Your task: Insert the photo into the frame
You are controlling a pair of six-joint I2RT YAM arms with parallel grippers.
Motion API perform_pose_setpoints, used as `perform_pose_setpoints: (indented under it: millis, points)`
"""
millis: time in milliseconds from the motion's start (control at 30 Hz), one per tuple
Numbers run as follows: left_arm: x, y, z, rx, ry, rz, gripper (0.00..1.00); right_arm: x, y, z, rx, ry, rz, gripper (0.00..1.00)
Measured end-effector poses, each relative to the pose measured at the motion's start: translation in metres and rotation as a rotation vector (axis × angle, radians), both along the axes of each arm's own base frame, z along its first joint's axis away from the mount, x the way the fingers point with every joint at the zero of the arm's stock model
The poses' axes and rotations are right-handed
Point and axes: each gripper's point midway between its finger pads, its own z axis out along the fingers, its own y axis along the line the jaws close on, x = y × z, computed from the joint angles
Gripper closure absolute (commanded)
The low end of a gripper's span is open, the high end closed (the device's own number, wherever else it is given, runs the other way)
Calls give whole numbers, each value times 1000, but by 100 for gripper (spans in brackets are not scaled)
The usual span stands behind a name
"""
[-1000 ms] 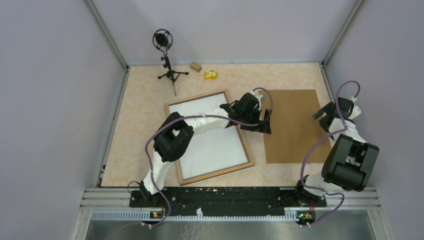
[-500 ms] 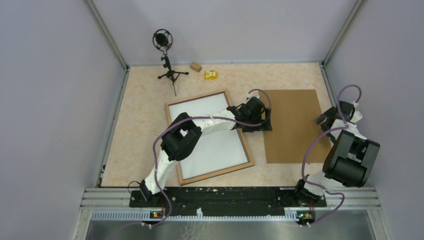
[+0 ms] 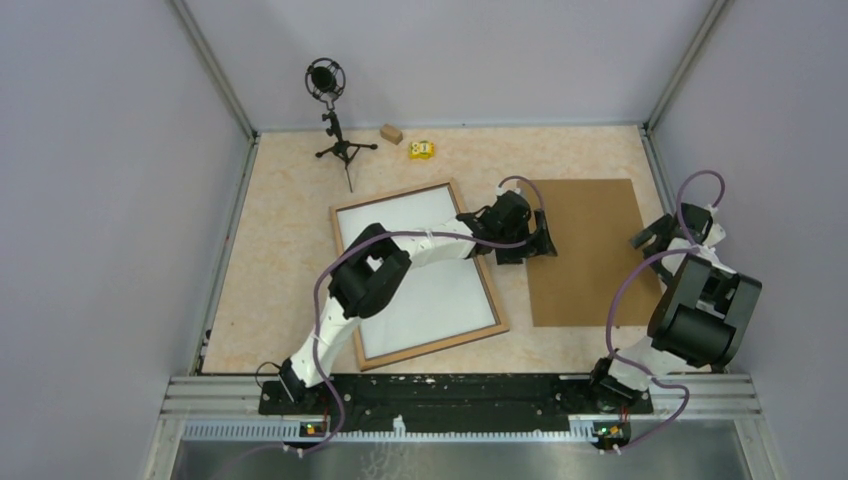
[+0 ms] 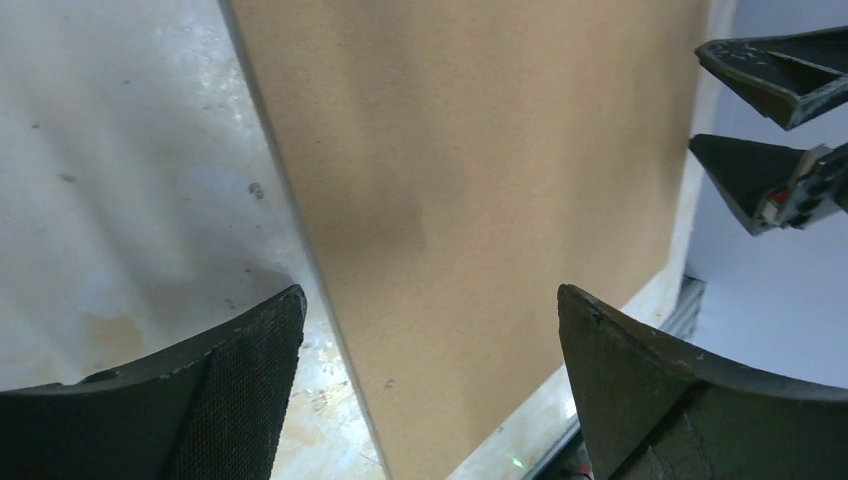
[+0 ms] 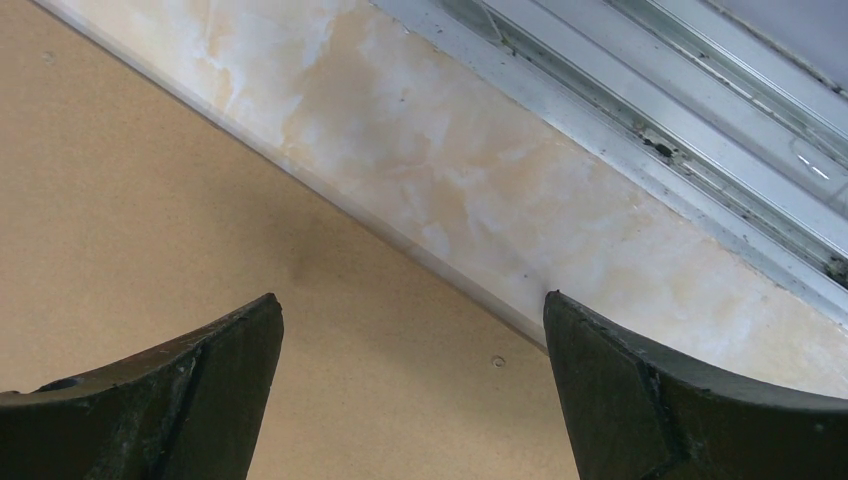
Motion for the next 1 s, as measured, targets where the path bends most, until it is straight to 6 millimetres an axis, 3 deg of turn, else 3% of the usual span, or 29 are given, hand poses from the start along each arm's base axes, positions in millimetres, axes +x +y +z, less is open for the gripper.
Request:
perform_pose_setpoints:
  millis: [367,700,800,1000]
  points:
    - [9,-8,9,-168,115,-17,4,29,12,6,65,-124,91,3]
    - [28,3,20,-263,87,-4,6,52,23,11,130,-232,169,7]
    - [25,11,32,-295,83,4,10,60,29,13,159,-270,198,9]
    - [24,18,79,-433,43,9,16,67,38,15,201,-321,236,10]
